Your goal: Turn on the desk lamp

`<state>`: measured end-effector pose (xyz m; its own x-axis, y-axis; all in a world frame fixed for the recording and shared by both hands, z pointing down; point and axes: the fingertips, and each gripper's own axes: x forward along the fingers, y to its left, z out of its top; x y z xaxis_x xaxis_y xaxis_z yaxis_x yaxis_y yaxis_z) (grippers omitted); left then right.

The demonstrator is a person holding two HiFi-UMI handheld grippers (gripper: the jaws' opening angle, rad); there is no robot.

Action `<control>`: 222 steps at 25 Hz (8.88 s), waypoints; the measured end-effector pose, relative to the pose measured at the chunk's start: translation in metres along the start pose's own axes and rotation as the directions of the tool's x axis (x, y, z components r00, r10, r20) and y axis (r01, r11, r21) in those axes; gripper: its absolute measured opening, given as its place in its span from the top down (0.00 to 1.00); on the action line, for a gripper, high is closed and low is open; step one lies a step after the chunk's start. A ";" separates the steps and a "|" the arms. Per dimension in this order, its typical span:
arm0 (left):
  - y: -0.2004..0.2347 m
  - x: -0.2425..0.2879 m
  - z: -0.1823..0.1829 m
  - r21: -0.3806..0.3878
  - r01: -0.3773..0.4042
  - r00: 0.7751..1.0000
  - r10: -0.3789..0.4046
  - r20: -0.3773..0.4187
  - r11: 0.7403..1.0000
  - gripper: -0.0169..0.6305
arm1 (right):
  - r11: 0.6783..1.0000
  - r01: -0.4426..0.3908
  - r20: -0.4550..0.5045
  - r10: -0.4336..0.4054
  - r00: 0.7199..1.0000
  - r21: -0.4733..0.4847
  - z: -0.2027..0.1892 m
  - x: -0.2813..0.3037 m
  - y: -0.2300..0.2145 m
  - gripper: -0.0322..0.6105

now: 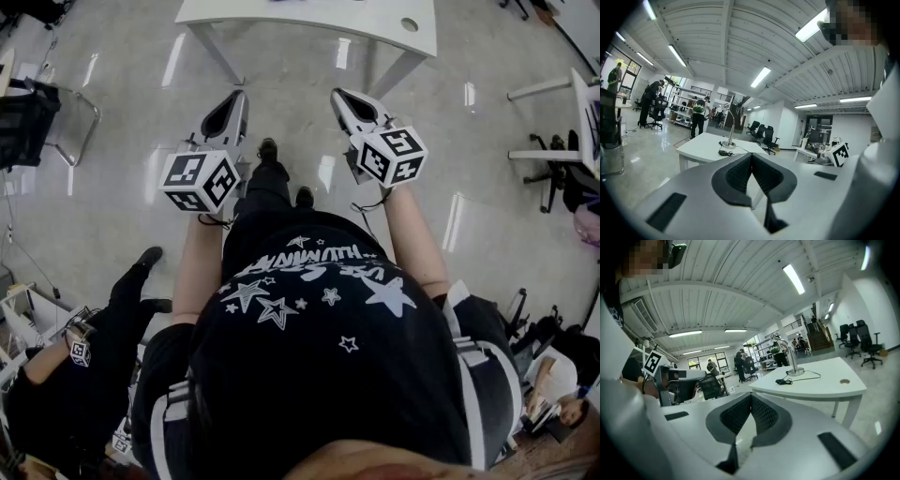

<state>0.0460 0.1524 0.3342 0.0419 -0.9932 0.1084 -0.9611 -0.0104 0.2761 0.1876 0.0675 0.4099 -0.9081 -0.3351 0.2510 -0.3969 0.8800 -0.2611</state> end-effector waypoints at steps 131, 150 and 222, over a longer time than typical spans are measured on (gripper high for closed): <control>0.238 0.404 -0.094 0.194 0.611 0.708 -0.420 -0.568 0.767 0.68 | 0.970 0.206 -0.268 -0.165 0.949 0.132 0.063 0.386 -0.202 0.94; 0.225 0.410 -0.102 0.179 0.626 0.677 -0.414 -0.609 0.759 0.76 | 0.972 0.193 -0.287 -0.150 0.946 0.131 0.052 0.381 -0.202 0.94; 0.244 0.365 -0.072 0.120 0.440 0.795 -0.324 -0.513 0.890 0.76 | 0.962 0.263 -0.474 -0.197 0.858 0.077 0.038 0.365 -0.177 0.94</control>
<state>-0.1540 -0.2045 0.5096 0.4847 -0.7269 0.4865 -0.8697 -0.4599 0.1793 -0.0788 -0.2232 0.5121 -0.6377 -0.3011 0.7090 -0.6311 0.7319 -0.2569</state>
